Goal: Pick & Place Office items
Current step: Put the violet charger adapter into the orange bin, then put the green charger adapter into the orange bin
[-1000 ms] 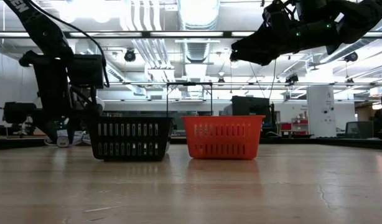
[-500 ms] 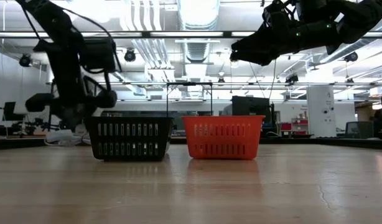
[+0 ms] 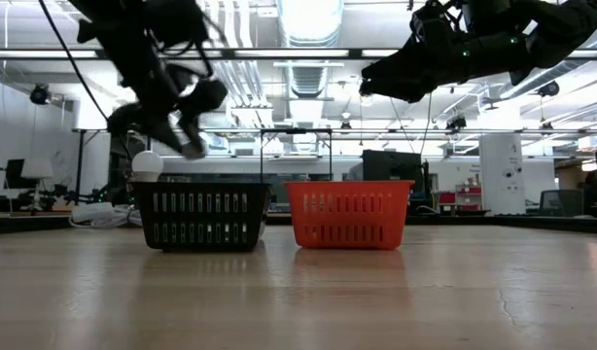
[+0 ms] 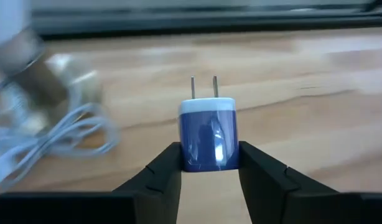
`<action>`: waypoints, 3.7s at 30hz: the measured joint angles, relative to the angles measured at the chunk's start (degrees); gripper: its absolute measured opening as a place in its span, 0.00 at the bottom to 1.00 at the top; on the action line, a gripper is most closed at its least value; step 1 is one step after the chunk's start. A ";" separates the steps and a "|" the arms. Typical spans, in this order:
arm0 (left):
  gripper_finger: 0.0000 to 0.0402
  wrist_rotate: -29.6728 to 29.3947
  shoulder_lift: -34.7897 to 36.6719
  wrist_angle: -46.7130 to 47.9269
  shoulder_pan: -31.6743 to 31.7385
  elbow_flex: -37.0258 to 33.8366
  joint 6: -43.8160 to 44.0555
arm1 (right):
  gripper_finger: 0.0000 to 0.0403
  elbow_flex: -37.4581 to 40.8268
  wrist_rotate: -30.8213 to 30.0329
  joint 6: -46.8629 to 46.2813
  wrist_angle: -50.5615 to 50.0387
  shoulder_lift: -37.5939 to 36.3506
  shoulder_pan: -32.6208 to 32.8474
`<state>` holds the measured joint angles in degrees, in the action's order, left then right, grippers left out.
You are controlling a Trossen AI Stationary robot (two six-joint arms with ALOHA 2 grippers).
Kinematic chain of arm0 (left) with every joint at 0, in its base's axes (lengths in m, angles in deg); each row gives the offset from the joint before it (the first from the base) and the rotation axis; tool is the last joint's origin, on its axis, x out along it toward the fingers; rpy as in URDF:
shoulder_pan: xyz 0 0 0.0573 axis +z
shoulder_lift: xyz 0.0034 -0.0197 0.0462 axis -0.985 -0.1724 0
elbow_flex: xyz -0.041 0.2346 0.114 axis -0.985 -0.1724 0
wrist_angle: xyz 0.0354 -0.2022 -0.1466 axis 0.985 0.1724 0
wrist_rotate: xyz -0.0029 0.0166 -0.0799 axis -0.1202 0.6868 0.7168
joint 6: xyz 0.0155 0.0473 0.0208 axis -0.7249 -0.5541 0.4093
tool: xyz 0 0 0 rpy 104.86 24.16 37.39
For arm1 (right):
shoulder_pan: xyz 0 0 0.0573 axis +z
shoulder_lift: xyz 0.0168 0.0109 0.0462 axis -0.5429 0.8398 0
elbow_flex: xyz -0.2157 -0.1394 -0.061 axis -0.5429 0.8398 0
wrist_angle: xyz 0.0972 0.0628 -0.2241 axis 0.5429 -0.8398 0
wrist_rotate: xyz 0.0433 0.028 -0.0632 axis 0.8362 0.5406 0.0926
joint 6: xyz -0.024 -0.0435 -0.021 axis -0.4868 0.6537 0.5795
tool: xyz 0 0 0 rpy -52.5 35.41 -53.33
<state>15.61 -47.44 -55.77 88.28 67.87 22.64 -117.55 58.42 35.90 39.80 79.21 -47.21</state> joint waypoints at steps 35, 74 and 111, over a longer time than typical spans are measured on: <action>0.34 26.85 -17.51 -39.26 -14.83 7.08 -52.31 | 0.87 0.00 0.00 0.00 0.01 0.00 0.07; 0.34 39.30 -34.07 -19.66 -6.71 22.30 -48.41 | 0.87 0.00 0.00 0.00 0.02 -0.07 0.02; 0.59 39.52 -34.14 -19.66 -6.60 22.27 -48.21 | 0.87 0.00 0.00 0.00 -0.01 0.00 0.07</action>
<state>55.13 -81.58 -75.43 81.68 90.15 -25.57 -117.55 58.42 35.90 39.79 79.21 -47.14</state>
